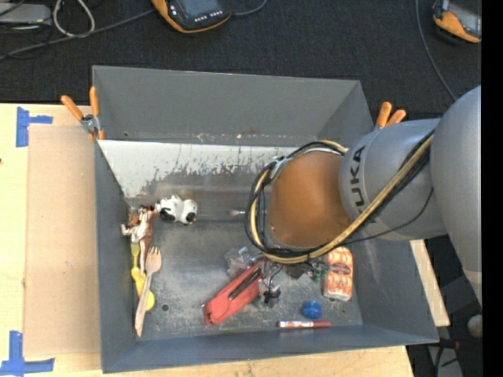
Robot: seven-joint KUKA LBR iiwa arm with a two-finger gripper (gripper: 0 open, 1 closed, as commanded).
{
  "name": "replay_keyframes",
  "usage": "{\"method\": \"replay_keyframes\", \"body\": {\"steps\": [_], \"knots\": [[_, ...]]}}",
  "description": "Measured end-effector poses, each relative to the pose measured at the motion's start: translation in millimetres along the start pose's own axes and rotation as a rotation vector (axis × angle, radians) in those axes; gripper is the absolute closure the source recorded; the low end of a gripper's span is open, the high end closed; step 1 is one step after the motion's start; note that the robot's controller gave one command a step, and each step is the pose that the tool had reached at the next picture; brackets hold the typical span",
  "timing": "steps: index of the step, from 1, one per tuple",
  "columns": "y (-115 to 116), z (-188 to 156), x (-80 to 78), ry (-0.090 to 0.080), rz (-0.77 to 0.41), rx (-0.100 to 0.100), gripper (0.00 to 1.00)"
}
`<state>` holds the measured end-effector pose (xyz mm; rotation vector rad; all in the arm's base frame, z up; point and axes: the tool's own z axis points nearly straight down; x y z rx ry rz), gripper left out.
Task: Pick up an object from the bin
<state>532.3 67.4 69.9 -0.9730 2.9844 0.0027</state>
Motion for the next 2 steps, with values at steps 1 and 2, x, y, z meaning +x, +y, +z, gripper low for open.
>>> {"method": "replay_keyframes", "body": {"steps": [1, 2], "knots": [[0.0, 0.0, 0.0, 0.000, 0.000, 0.000, 1.00], [3.0, -56.2, -0.8, 0.007, -0.025, -0.005, 1.00]]}}
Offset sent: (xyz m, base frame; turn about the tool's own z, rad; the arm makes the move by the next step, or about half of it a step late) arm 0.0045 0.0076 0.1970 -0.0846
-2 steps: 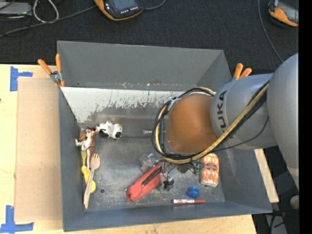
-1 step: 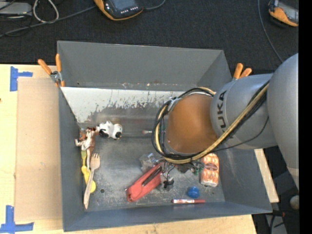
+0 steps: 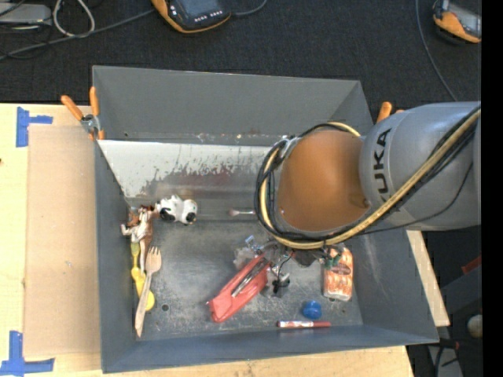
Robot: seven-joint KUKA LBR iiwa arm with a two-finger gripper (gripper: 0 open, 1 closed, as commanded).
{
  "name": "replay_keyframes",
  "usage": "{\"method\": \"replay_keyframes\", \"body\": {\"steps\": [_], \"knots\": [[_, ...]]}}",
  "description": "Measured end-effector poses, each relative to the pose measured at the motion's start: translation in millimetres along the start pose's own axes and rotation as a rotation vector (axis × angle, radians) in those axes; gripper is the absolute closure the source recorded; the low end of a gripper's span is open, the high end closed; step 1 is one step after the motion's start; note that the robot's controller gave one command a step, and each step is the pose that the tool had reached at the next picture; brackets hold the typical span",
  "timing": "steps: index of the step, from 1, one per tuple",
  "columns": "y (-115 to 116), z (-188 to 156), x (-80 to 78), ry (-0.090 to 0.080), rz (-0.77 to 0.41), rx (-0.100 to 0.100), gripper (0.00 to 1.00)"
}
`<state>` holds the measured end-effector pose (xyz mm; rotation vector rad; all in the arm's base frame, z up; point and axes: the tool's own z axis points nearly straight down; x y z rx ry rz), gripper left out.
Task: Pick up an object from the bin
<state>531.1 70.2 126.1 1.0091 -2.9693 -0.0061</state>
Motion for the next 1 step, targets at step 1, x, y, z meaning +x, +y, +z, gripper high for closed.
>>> {"method": "replay_keyframes", "body": {"steps": [1], "knots": [[-24.7, -91.1, 1.1, 0.000, -0.079, -0.001, 1.00]]}}
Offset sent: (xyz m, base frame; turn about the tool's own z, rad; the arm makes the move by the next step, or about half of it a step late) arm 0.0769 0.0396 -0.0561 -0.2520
